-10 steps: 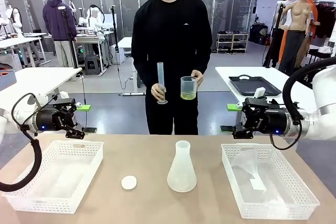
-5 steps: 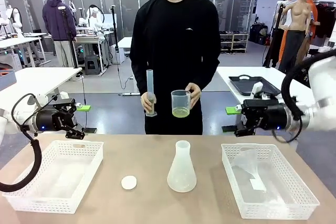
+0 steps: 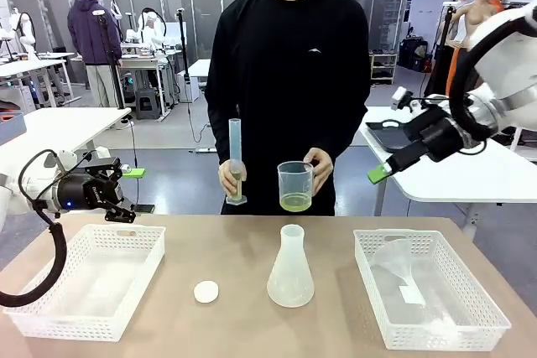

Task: Prepare the solutions needed for the experiment.
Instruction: Pick up the Plastic Funnel and insert it into the Big flask.

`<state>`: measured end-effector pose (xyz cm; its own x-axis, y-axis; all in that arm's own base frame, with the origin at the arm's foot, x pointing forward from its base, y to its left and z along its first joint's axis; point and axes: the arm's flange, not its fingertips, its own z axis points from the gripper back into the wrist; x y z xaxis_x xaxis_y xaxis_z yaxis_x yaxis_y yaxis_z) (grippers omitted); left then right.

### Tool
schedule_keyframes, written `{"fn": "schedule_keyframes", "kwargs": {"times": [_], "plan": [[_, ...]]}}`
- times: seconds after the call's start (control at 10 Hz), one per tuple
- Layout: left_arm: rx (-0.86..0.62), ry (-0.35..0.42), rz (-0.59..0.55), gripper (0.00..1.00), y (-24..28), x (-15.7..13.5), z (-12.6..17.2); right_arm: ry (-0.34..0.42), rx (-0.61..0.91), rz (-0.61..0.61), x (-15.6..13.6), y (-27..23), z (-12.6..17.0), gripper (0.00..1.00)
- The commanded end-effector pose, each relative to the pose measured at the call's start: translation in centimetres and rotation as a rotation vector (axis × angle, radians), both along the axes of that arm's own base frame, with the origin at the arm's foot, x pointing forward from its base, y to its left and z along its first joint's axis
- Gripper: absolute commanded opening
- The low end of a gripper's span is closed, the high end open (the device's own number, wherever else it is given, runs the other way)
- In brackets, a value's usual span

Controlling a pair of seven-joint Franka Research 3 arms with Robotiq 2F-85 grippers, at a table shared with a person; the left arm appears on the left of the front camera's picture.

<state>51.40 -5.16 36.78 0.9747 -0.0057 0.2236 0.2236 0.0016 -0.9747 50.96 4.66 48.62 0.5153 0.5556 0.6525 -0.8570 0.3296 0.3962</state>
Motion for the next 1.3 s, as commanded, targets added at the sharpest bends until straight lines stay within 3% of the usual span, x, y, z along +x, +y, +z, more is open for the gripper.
{"fn": "schedule_keyframes", "kwargs": {"times": [0.0,0.1,0.2,0.7,0.8,0.9,1.1,1.2], "plan": [[0.003,0.005,0.001,1.0,-0.1,0.0,0.1,-0.14,-0.177,-0.107,-1.0,1.7,-2.9,1.0],[0.003,0.005,0.001,1.0,-0.1,0.0,0.1,-0.152,-0.161,-0.19,-1.1,1.6,-3.3,1.0],[0.003,0.005,0.001,1.0,-0.1,0.0,0.1,-0.079,-0.096,-0.019,0.3,0.9,-0.7,1.0],[0.003,0.005,0.001,1.0,-0.1,0.0,0.1,-0.088,-0.107,-0.027,-0.1,1.1,-1.0,1.0],[0.003,0.005,0.001,1.0,-0.1,0.0,0.1,-0.293,-0.343,0.174,-0.4,2.8,-0.3,1.0],[0.003,0.005,0.001,1.0,-0.1,0.0,0.1,-0.448,-0.618,0.357,-0.6,4.1,-0.3,1.0],[0.003,0.005,0.001,1.0,-0.1,0.0,0.1,-0.582,-0.79,0.582,0.5,5.5,-1.2,1.0],[0.003,0.005,0.001,1.0,-0.1,0.0,0.1,-0.611,-0.785,0.69,0.9,5.8,-1.9,1.0]]}}
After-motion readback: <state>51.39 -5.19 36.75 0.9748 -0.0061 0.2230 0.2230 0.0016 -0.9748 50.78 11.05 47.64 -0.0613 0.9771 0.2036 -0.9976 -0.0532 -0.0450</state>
